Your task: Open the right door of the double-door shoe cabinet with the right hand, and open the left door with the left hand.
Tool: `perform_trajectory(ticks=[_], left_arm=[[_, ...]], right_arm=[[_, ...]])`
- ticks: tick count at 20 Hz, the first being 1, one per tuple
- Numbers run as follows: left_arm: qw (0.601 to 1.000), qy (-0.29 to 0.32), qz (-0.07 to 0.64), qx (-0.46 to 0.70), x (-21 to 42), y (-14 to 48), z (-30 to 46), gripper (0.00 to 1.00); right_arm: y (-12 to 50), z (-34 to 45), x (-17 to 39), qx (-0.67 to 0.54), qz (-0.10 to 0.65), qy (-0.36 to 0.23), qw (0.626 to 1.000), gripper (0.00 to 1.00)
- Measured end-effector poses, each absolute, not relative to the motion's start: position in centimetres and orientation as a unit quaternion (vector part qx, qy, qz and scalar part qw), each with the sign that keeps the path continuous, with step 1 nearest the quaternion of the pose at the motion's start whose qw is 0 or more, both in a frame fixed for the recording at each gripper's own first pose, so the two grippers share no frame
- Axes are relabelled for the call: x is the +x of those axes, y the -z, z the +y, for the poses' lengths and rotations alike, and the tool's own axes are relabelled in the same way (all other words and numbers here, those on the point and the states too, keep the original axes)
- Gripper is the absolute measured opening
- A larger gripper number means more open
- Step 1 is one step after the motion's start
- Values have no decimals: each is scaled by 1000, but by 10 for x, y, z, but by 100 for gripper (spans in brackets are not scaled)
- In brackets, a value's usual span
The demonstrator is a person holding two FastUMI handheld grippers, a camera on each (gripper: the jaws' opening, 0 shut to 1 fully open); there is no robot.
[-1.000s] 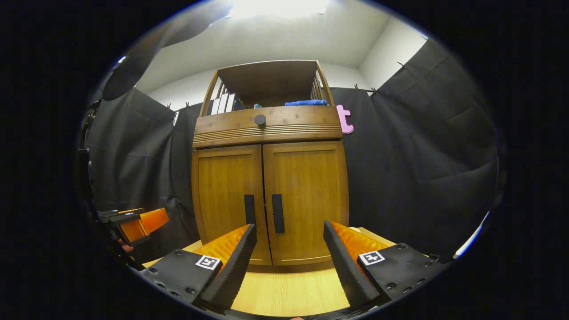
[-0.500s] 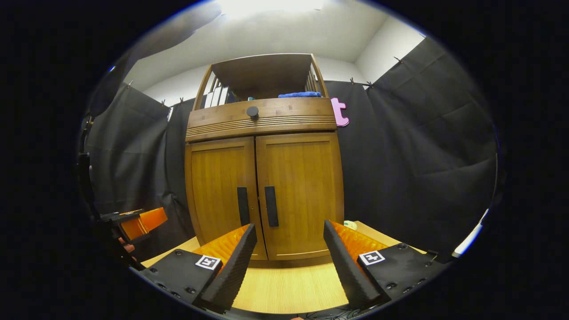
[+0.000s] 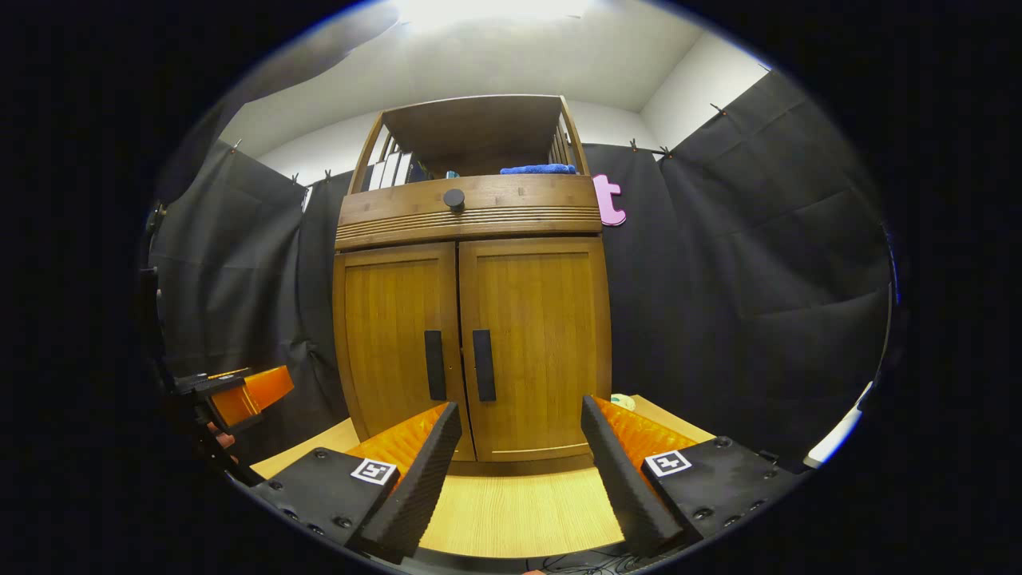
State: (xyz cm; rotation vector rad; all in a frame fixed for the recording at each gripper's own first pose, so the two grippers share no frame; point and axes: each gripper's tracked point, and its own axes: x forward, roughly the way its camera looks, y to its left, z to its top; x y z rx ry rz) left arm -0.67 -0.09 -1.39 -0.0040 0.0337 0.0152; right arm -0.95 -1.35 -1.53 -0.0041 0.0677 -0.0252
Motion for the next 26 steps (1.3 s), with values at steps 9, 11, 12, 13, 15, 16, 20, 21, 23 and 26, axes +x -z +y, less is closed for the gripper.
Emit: perform_trajectory(ticks=[9,11,12,13,15,16,20,21,23,26], left_arm=[[1000,0,7,-1,-14,3,-3,91],[1000,-6,3,4,-16,-2,1,95],[1000,-9,1,6,-16,-4,3,94],[1000,-12,-1,7,-17,-6,4,91],[1000,-18,-3,9,-18,-8,8,94],[1000,-22,-3,10,-18,-8,10,95],[999,-35,-5,8,-19,-11,17,91],[999,-38,-6,8,-18,-11,18,91],[999,-45,-11,6,-18,-15,20,91],[999,-49,-14,6,-16,-19,24,92]], right_arm=[[0,-15,-16,-5,12,24,1000,97],[-7,-13,-12,-6,4,20,1000,97],[-10,-11,-9,-7,0,16,1000,97],[-12,-9,-6,-9,-2,13,1000,97],[-8,-5,0,-1,-1,7,1000,98],[-5,-2,3,6,2,3,1000,98],[5,5,20,15,11,-12,1000,97],[5,5,28,16,11,-14,1000,97],[2,8,45,19,7,-21,1000,89],[3,14,69,23,7,-29,999,97]])
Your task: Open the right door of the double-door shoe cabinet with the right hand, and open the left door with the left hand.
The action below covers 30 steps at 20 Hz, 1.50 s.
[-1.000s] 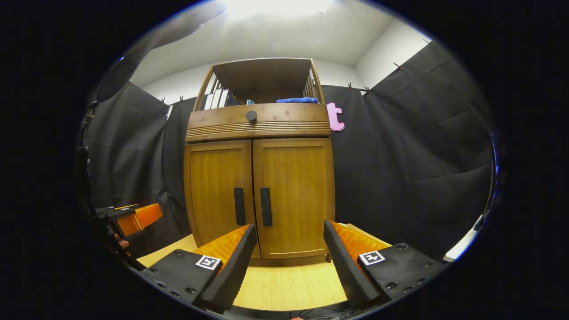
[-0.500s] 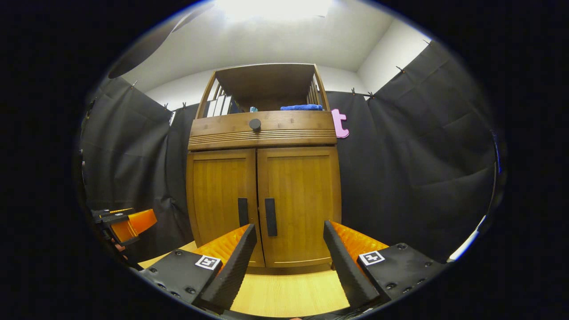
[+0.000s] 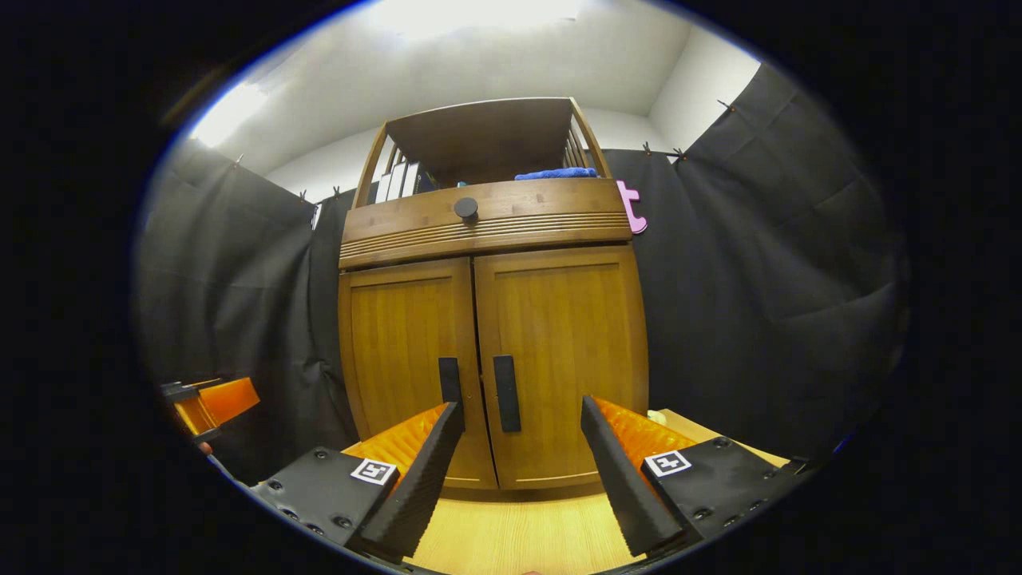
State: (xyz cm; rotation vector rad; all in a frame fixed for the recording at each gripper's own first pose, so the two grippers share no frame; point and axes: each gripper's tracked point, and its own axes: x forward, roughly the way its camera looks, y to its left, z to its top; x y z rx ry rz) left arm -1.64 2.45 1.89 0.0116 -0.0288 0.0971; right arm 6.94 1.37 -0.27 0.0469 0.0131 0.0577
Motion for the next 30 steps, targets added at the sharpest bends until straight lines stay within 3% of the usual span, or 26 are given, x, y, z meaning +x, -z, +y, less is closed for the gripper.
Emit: perform_trajectory(ticks=[1,2,4,5,6,10,11,17,18,20,25,26,28,29,30], left_arm=[[998,-52,-17,8,-16,-20,27,91],[998,-56,-17,10,-15,-21,30,95],[998,-60,-18,13,-13,-23,33,92],[998,-62,-19,13,-11,-25,35,92],[998,-64,-20,14,-11,-25,37,92],[997,-70,-18,21,-9,-25,40,91],[997,-70,-17,21,-9,-25,40,95],[998,-62,-12,19,-14,-23,31,92],[998,-62,-11,19,-16,-24,29,98],[998,-62,-13,20,-19,-26,28,98],[997,-72,-11,26,-28,-27,31,98],[997,-74,-11,26,-29,-27,32,92],[996,-81,-10,27,-33,-26,35,93],[996,-84,-10,28,-32,-26,37,94],[996,-87,-10,30,-33,-26,38,95]], right_arm=[[2,15,76,26,5,-30,999,89],[2,15,84,28,5,-31,999,89],[3,15,96,31,7,-33,999,97],[3,15,102,32,8,-34,999,97],[2,15,110,34,6,-35,999,89],[3,15,136,34,6,-36,999,89],[5,16,143,33,7,-39,999,89],[12,26,198,4,5,-39,999,89],[17,26,211,-2,10,-34,999,97],[22,28,235,-10,18,-30,999,98],[52,33,280,-19,43,-23,999,98],[58,32,288,-17,51,-20,998,98],[71,29,305,-18,69,-13,997,97],[75,27,309,-19,74,-9,997,89],[79,27,310,-18,76,-9,997,96]])
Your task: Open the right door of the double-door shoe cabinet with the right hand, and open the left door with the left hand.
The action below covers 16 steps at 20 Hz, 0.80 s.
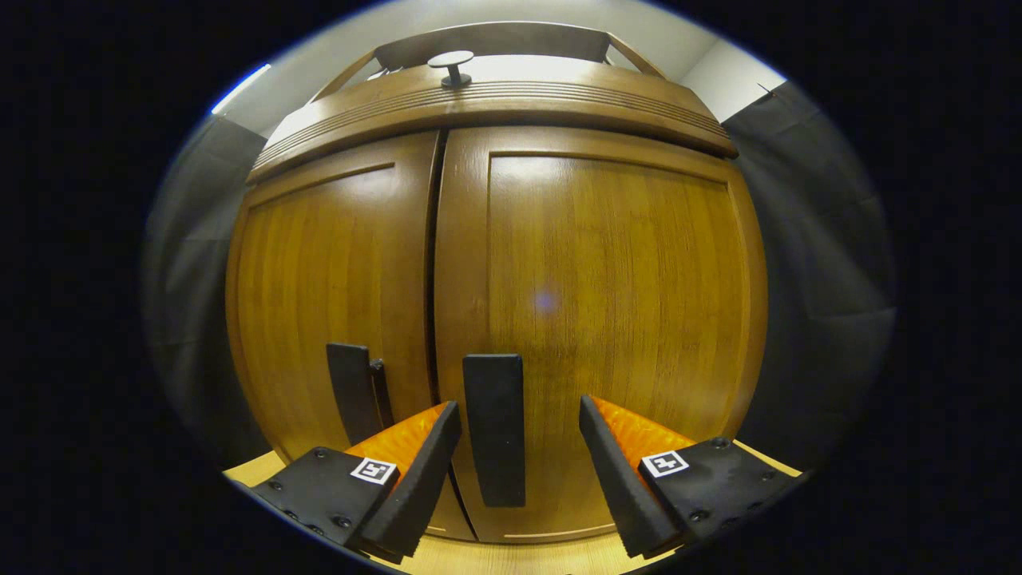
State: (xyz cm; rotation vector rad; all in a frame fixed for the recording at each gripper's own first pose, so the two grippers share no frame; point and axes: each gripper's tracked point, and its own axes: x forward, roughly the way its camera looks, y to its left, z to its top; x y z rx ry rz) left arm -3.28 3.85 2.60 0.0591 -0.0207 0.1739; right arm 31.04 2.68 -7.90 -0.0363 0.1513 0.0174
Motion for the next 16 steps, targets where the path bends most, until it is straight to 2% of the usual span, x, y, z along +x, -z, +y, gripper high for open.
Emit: perform_trajectory(ticks=[1,2,4,5,7,10,13,14,15,16], left_arm=[[995,-90,-10,31,-32,-26,41,92],[995,-94,-10,33,-33,-25,45,98],[994,-99,-9,32,-30,-24,49,95],[994,-101,-9,31,-28,-24,50,95],[994,-101,-8,28,-26,-22,52,92],[995,-96,-5,32,-25,-23,50,92],[995,-91,-8,35,-28,-27,47,95],[996,-88,-8,33,-30,-27,45,94],[996,-83,-6,32,-31,-26,42,94],[996,-80,-4,33,-32,-25,41,94]], right_arm=[[78,30,308,-16,78,-16,997,96],[78,36,309,-12,75,-28,997,89],[76,41,313,-18,71,-38,997,83],[76,42,314,-16,72,-44,996,75],[80,38,313,10,74,-48,996,82],[89,46,312,35,97,-69,992,56],[91,44,308,9,114,-59,992,31],[92,43,307,7,119,-52,991,35],[93,43,306,5,124,-46,991,31],[94,42,302,0,124,-42,991,39]])
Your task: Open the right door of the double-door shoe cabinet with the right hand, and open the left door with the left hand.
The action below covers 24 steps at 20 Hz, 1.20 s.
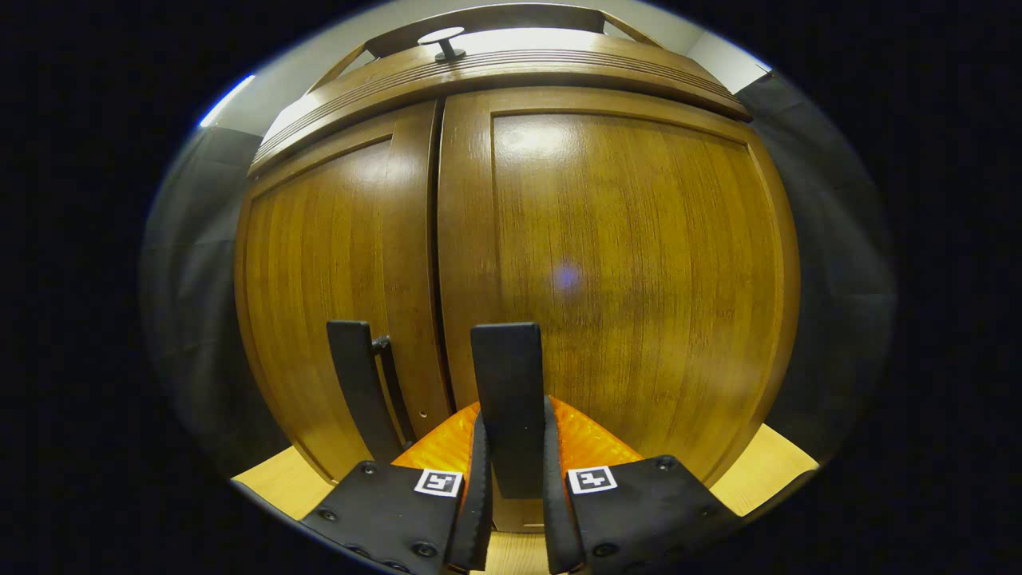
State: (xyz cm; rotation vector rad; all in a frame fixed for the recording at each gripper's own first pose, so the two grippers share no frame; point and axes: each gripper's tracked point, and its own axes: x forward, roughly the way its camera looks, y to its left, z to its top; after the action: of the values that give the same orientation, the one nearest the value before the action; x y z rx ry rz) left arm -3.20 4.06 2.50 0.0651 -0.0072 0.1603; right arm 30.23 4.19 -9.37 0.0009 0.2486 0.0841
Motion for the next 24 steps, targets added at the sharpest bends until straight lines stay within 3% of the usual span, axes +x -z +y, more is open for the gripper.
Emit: perform_trajectory(ticks=[1,4,6,7,9,10,14,18,19,24], left_arm=[[996,-77,-2,35,-34,-25,39,94],[996,-69,-6,47,-41,-30,36,92],[997,-64,-7,50,-44,-29,35,97],[997,-62,-6,49,-44,-30,34,92],[997,-58,-5,43,-45,-28,33,92],[998,-56,-3,40,-46,-26,32,92],[998,-47,-2,36,-45,-25,28,94],[999,-36,-4,33,-42,-25,21,94],[999,-34,-4,32,-40,-24,19,94],[999,-28,-10,33,-36,-26,15,91]], right_arm=[[91,40,298,-3,122,-40,992,35],[86,36,282,-8,117,-40,992,39],[83,33,269,-4,115,-44,992,37],[81,29,260,0,116,-47,992,36],[80,24,246,11,119,-52,991,35],[80,20,237,16,121,-53,991,39],[75,1,210,25,121,-47,991,31],[71,-18,187,35,120,-36,992,38],[72,-24,183,37,123,-33,991,34],[71,-46,164,53,137,-16,989,38]])
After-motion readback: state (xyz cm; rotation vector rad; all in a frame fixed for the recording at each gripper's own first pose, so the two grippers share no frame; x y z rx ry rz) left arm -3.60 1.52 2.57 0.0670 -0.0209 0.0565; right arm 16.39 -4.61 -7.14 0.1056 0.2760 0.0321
